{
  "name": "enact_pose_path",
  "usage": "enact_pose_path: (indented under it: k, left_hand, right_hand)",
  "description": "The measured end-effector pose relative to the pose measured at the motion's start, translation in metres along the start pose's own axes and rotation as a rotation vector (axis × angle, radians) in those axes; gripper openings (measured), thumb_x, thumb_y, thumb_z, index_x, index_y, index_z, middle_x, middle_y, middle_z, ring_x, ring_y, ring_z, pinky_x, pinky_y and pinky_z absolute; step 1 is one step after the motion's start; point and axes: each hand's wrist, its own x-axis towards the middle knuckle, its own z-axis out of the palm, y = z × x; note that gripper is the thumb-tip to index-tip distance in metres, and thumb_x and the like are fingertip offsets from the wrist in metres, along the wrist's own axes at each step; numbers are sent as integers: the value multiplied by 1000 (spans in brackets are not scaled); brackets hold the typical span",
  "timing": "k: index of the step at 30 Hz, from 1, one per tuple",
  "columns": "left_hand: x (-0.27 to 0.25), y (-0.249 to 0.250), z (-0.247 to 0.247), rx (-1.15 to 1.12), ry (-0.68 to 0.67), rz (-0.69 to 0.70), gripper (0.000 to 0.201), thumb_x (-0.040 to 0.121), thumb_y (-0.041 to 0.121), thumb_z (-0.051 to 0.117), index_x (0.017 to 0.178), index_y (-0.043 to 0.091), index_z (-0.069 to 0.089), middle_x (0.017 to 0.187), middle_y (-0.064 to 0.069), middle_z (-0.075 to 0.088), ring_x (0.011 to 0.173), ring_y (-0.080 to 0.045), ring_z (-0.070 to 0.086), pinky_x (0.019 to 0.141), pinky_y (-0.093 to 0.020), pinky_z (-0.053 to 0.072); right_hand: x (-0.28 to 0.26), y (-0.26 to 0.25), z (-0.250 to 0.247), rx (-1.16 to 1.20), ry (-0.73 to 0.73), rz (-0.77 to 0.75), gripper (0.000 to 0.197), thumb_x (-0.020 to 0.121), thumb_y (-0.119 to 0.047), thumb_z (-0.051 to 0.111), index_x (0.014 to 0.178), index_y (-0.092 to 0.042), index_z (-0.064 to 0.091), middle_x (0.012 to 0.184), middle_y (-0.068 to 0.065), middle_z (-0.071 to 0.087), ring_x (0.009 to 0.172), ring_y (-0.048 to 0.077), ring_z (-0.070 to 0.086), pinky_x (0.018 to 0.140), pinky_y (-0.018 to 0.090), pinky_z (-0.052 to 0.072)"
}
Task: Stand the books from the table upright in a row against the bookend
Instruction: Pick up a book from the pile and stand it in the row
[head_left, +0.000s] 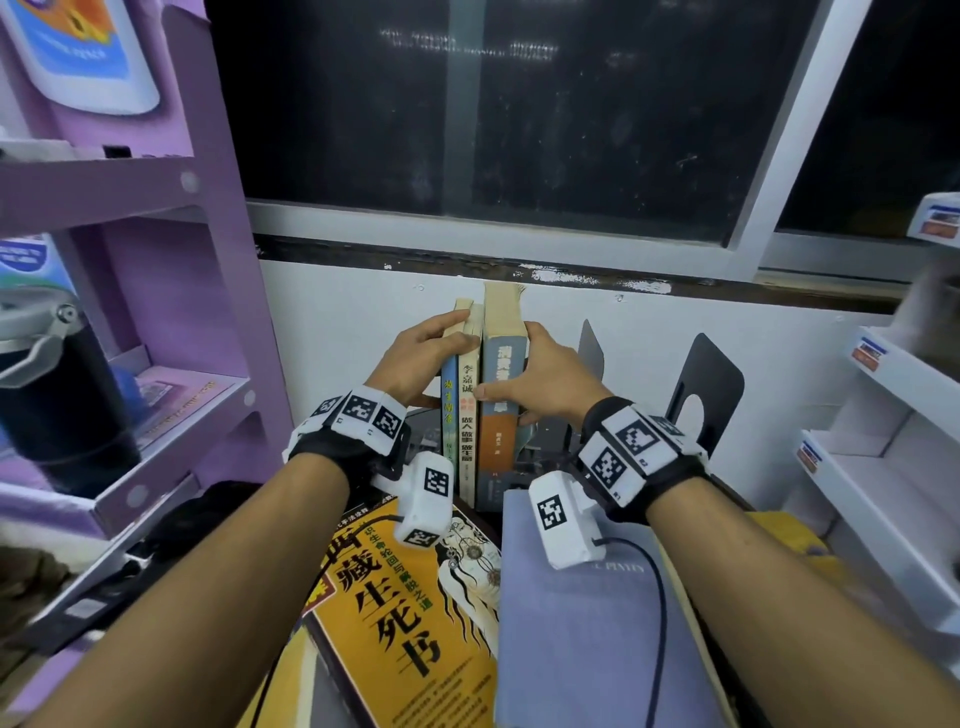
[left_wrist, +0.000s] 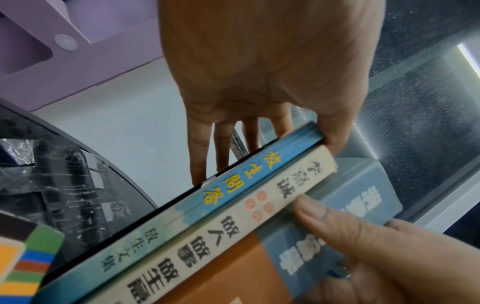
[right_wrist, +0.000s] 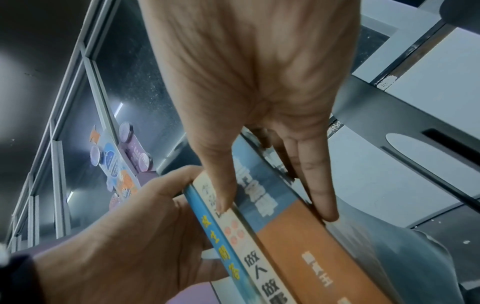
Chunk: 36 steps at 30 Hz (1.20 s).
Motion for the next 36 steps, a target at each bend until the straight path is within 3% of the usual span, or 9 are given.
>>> enact_pose_path:
  k: [10, 17, 21, 28, 32, 36]
  left_hand:
    - [0, 0, 1, -13, 1, -9, 43, 94, 22, 54, 135, 33, 50, 114, -2, 64, 88, -10, 60, 63, -31, 47]
    - [-1, 0, 2, -8, 4, -1, 43, 95, 22, 51, 136, 34, 49, 110, -2, 65, 86, -9, 60, 61, -30, 47]
    - [0, 0, 2, -5, 7, 1, 43, 95, 22, 51, 136, 34, 49, 108, -1, 65, 85, -9, 60, 63, -30, 47]
    - [-3, 1, 2, 8, -15, -19, 46, 96, 23, 48, 140, 37, 43, 111, -1, 63, 88, -9, 58, 64, -30, 46]
    - [-8, 2, -1, -5, -26, -32, 48, 95, 23, 50, 141, 36, 40, 113, 1, 60, 91, -10, 57, 70, -33, 48]
    - [-14, 2, -2, -9, -4, -37, 46, 94, 25, 52, 139, 33, 43, 111, -1, 63, 96, -15, 59, 84, -41, 51]
  right_hand:
    - [-1, -1, 11, -91, 69, -63, 80, 73, -32, 84, 136, -15, 39, 117, 7, 63, 101, 20, 63, 79, 33, 57]
    - [2, 1, 16, -122, 108, -70, 80, 71, -36, 85, 134, -16, 40, 118, 7, 63, 104, 22, 63, 85, 38, 56]
    - [2, 0, 16, -109, 101, -67, 80, 72, -34, 85, 135, -16, 39, 117, 7, 63, 102, 23, 64, 82, 41, 58]
    - [0, -1, 16, -125, 101, -61, 81, 72, -37, 84, 135, -16, 38, 120, 6, 62, 103, 21, 63, 78, 31, 54]
    - [-3, -2, 14, -58, 74, -40, 80, 73, -34, 84, 136, -17, 39, 120, 4, 63, 96, 16, 61, 64, 20, 50]
    - [-8, -2, 7, 11, 1, 22, 77, 76, -32, 81, 137, -18, 37, 119, 5, 64, 101, 20, 65, 70, 31, 59]
